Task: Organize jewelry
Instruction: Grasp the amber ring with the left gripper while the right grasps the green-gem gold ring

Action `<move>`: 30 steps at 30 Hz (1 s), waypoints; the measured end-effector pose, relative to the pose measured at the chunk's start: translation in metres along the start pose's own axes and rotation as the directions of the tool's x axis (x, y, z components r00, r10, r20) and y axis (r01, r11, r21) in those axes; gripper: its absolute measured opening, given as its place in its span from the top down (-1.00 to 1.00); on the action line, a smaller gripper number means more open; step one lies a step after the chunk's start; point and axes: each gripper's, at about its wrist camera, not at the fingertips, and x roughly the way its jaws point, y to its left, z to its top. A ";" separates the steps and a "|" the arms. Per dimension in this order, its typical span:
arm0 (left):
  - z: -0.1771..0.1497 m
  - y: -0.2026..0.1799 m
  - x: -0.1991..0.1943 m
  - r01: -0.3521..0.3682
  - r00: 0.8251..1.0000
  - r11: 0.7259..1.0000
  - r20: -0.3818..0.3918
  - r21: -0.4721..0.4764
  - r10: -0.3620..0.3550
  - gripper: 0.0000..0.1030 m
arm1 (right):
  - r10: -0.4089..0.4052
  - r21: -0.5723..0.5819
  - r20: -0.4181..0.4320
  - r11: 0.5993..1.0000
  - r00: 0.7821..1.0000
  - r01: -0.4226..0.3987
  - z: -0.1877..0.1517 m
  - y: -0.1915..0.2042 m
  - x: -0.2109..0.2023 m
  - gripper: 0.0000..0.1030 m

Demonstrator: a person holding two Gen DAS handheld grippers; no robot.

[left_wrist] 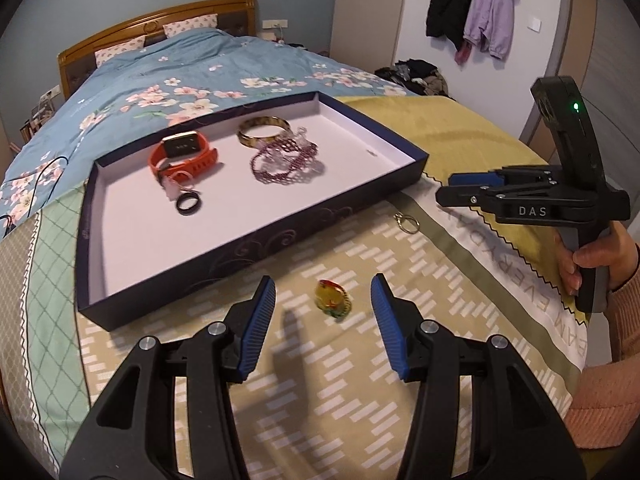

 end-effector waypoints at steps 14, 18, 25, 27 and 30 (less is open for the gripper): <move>0.001 0.001 0.020 -0.023 0.998 0.999 -0.061 -0.031 0.021 0.62 | 0.009 -0.025 0.005 1.000 1.000 -0.009 -0.002 0.006 -0.002 0.87; 0.000 0.003 0.018 -0.026 0.998 0.999 -0.052 -0.045 0.024 0.64 | 0.019 -0.018 0.017 1.000 1.000 -0.019 -0.002 0.006 -0.005 0.87; -0.002 0.006 0.008 -0.032 0.999 0.998 -0.025 -0.062 0.030 0.65 | 0.060 -0.017 0.063 0.998 0.996 -0.059 -0.003 0.011 -0.017 0.87; -0.002 0.006 0.005 -0.034 0.999 0.998 -0.019 -0.061 0.033 0.65 | 0.073 -0.027 0.076 0.997 0.994 -0.072 -0.003 0.015 -0.021 0.87; -0.004 0.005 -0.001 -0.039 0.999 0.997 -0.007 -0.062 0.039 0.65 | 0.093 -0.048 0.099 0.995 0.991 -0.088 0.000 0.022 -0.028 0.87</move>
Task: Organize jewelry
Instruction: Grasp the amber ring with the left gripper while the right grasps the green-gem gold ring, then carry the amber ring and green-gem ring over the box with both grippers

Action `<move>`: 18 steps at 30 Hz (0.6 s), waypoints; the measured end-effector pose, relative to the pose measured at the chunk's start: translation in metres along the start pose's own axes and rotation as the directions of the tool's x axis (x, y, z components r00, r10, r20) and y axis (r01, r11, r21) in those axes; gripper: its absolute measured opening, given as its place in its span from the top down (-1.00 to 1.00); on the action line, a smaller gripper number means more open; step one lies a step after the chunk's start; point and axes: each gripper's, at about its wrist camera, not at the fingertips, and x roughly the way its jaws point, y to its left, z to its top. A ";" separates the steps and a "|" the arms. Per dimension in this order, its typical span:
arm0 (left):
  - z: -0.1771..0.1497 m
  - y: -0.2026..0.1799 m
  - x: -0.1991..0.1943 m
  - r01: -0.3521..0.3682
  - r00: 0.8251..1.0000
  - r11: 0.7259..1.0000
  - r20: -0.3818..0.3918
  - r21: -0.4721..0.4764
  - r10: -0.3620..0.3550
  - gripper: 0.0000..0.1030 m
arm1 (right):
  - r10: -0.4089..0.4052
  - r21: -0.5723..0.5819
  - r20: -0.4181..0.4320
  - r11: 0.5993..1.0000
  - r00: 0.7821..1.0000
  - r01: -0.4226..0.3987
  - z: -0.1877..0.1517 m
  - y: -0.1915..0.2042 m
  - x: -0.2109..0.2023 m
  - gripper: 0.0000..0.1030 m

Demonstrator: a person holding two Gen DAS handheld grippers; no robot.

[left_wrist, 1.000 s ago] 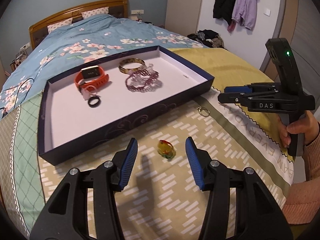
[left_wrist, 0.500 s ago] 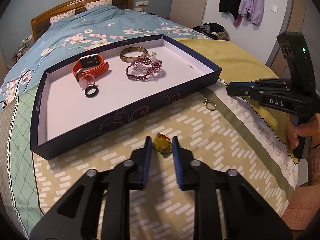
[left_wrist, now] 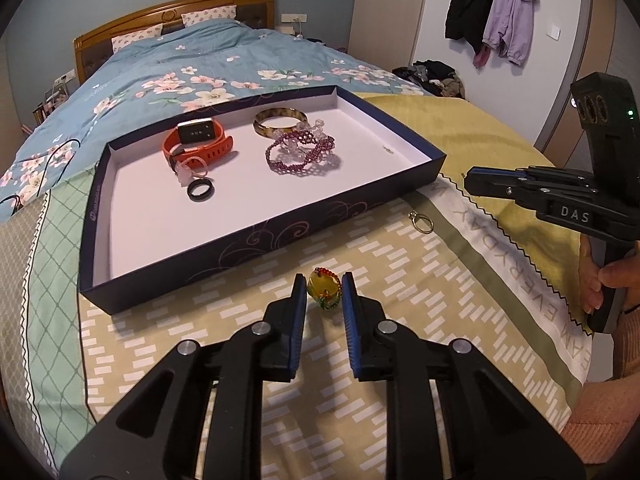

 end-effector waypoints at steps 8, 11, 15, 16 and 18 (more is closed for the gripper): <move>0.002 0.007 -0.018 -0.006 0.999 1.000 0.044 -0.024 0.007 0.65 | 0.049 -0.044 0.024 0.998 0.999 -0.048 0.009 0.021 -0.002 0.87; 0.005 0.010 -0.024 -0.008 0.998 0.999 0.062 -0.032 0.010 0.65 | 0.063 -0.055 0.032 0.997 0.998 -0.061 0.013 0.027 -0.001 0.87; 0.008 0.013 -0.032 -0.016 0.996 0.999 0.086 -0.039 0.019 0.65 | 0.074 -0.068 0.045 0.995 0.996 -0.071 0.018 0.032 -0.002 0.87; 0.009 0.013 -0.033 -0.018 0.996 0.999 0.091 -0.041 0.022 0.65 | 0.076 -0.073 0.050 0.995 0.996 -0.072 0.020 0.034 -0.002 0.87; 0.010 0.015 -0.038 -0.024 0.994 0.999 0.101 -0.043 0.028 0.65 | 0.082 -0.079 0.054 0.994 0.995 -0.077 0.023 0.036 -0.001 0.87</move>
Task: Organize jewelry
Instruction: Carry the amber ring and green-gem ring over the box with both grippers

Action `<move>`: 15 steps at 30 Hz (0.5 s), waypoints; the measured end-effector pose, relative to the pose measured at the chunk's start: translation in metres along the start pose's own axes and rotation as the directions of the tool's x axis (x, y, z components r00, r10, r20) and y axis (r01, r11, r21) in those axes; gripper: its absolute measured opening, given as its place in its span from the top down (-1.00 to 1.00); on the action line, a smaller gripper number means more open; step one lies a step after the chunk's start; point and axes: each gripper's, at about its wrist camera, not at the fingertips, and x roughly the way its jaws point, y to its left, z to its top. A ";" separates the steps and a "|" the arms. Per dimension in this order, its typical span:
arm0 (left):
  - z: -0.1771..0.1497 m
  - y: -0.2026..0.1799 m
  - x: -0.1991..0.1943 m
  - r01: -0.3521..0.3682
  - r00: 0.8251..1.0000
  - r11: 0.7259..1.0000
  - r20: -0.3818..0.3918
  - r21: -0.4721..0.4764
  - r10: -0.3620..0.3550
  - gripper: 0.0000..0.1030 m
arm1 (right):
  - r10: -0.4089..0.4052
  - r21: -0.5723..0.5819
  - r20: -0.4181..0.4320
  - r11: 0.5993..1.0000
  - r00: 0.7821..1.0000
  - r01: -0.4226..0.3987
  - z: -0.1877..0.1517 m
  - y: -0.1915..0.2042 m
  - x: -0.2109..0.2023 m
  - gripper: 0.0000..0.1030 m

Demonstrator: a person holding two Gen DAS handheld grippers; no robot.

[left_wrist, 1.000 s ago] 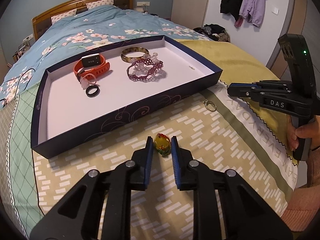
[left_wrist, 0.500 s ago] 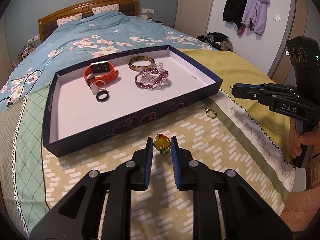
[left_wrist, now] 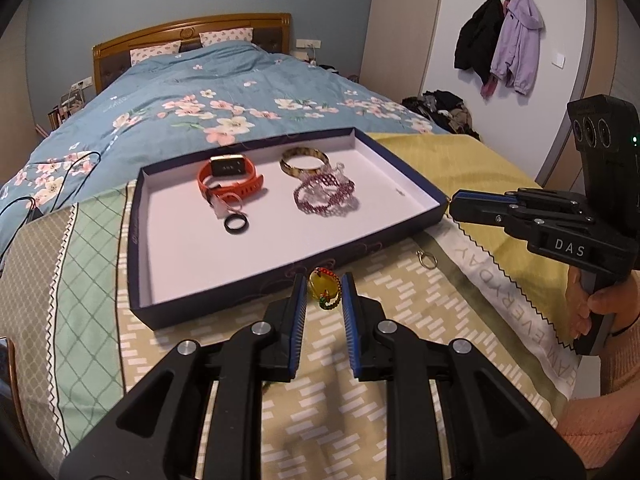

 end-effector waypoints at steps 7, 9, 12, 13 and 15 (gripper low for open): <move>0.008 0.005 -0.007 -0.016 0.999 1.000 0.028 -0.006 0.016 0.65 | 0.014 -0.014 0.012 1.000 1.000 -0.013 0.008 0.005 0.004 0.87; 0.009 0.006 -0.009 -0.018 0.999 1.000 0.031 -0.007 0.018 0.65 | 0.015 -0.018 0.013 1.000 1.000 -0.015 0.010 0.007 0.006 0.87; 0.012 0.008 -0.009 -0.023 0.999 1.000 0.037 -0.006 0.024 0.65 | 0.017 -0.029 0.015 0.999 1.000 -0.016 0.014 0.009 0.009 0.87; 0.013 0.008 -0.009 -0.025 0.999 1.000 0.038 -0.006 0.025 0.65 | 0.018 -0.032 0.016 0.999 1.000 -0.018 0.016 0.010 0.010 0.87; 0.014 0.009 -0.008 -0.029 0.999 1.000 0.040 -0.006 0.029 0.65 | 0.020 -0.036 0.018 0.999 1.000 -0.019 0.019 0.010 0.011 0.87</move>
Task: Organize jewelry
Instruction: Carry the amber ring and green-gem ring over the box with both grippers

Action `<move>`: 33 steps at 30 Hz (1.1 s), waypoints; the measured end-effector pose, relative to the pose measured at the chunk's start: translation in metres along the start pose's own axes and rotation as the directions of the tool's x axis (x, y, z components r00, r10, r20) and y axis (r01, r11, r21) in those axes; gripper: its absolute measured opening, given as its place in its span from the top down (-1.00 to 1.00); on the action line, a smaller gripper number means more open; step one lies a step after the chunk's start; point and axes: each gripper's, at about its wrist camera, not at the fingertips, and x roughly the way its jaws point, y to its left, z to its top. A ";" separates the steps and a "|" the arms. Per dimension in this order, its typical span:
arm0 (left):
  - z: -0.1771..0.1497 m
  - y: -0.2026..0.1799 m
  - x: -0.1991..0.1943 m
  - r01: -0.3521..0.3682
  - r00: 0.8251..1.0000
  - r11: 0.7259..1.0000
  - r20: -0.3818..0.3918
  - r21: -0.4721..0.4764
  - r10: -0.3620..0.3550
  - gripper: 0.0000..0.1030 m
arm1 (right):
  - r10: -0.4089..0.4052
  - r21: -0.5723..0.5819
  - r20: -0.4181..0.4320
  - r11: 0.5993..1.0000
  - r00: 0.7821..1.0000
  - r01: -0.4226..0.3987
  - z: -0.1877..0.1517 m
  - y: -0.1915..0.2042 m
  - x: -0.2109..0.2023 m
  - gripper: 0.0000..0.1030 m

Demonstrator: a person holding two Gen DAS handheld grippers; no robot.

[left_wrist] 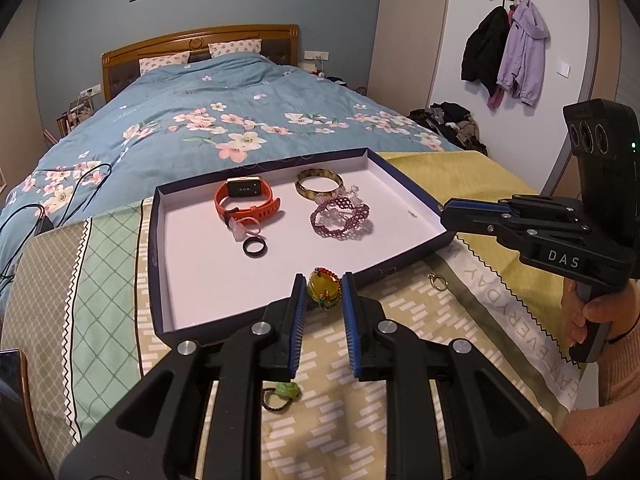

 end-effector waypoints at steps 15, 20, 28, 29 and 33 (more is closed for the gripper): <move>0.013 0.008 0.006 -0.025 1.000 1.000 0.014 -0.005 0.025 0.65 | 0.004 -0.023 0.003 1.000 1.000 -0.004 0.015 0.003 0.014 0.87; 0.016 0.008 0.009 -0.032 0.999 0.999 0.016 0.003 0.032 0.65 | 0.002 -0.030 0.000 1.000 1.000 -0.002 0.019 0.004 0.019 0.87; 0.021 0.011 0.016 -0.034 0.999 0.999 0.011 -0.003 0.034 0.65 | 0.002 -0.041 -0.006 0.999 1.000 -0.002 0.024 0.004 0.027 0.87; 0.022 0.011 0.017 -0.035 0.999 0.999 0.011 -0.004 0.035 0.65 | 0.002 -0.042 -0.007 0.999 1.000 -0.002 0.025 0.004 0.028 0.87; 0.023 0.012 0.017 -0.037 0.999 0.999 0.011 -0.004 0.037 0.65 | 0.001 -0.046 -0.012 0.999 1.000 -0.001 0.027 0.003 0.032 0.87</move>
